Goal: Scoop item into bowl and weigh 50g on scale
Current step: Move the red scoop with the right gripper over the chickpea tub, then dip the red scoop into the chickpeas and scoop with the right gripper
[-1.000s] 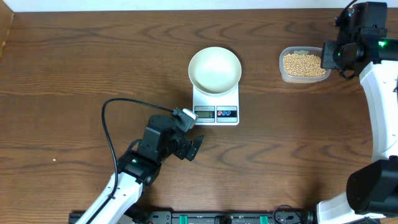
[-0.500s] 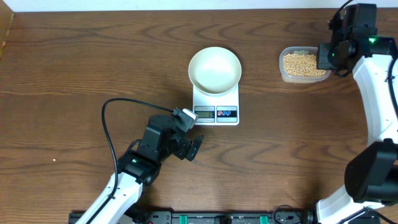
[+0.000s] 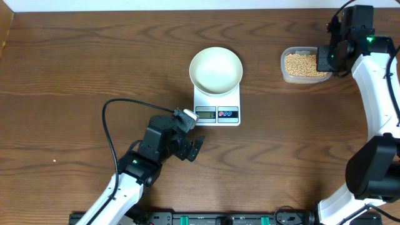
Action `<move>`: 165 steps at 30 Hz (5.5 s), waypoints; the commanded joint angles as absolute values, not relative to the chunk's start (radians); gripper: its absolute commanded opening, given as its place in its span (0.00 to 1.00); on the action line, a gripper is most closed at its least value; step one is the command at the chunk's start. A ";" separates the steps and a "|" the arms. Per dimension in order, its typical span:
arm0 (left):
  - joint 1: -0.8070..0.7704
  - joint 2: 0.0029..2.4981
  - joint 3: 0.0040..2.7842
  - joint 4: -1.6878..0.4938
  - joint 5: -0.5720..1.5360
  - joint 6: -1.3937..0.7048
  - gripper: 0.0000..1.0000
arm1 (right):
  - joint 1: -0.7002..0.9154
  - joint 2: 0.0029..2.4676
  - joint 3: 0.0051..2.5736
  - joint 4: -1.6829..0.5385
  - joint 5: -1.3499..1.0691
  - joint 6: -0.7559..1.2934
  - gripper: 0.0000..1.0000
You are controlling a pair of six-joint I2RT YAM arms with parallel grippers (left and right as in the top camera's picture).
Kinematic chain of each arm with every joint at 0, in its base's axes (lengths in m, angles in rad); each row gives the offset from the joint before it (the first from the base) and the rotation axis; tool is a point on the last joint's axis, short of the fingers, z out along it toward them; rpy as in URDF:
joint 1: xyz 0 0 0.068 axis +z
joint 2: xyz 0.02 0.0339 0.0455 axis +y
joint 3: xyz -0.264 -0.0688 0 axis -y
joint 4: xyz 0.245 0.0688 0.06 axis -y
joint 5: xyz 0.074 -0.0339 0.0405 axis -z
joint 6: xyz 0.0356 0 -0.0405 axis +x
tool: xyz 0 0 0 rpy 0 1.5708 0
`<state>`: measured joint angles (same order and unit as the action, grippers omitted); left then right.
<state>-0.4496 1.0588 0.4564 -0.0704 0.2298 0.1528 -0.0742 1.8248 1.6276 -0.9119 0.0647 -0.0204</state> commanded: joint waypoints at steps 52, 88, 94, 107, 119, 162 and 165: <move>-0.448 1.065 0.458 -0.070 0.216 0.136 0.97 | -0.071 1.941 1.619 -0.901 0.086 -0.036 0.01; -0.448 1.065 0.458 -0.070 0.216 0.136 0.97 | -0.172 1.983 1.615 -0.849 -0.326 0.178 0.01; -0.448 1.065 0.458 -0.070 0.216 0.137 0.97 | -0.223 1.983 1.601 -0.842 -0.427 0.166 0.01; -0.448 1.065 0.458 -0.070 0.216 0.136 0.97 | -0.257 1.983 1.492 -0.777 -0.508 0.199 0.01; -0.448 1.065 0.458 -0.070 0.216 0.136 0.97 | -0.257 1.983 1.469 -0.710 -0.504 0.270 0.01; -0.448 1.065 0.458 -0.070 0.216 0.136 0.97 | -0.454 1.983 1.470 -0.706 -0.890 0.216 0.01; -0.448 1.065 0.458 -0.070 0.216 0.136 0.97 | -0.467 1.983 1.470 -0.706 -0.930 0.201 0.01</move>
<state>-0.4496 1.0588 0.4564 -0.0708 0.2298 0.1528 -0.4538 1.9739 1.4761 -0.7067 -0.8467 0.2333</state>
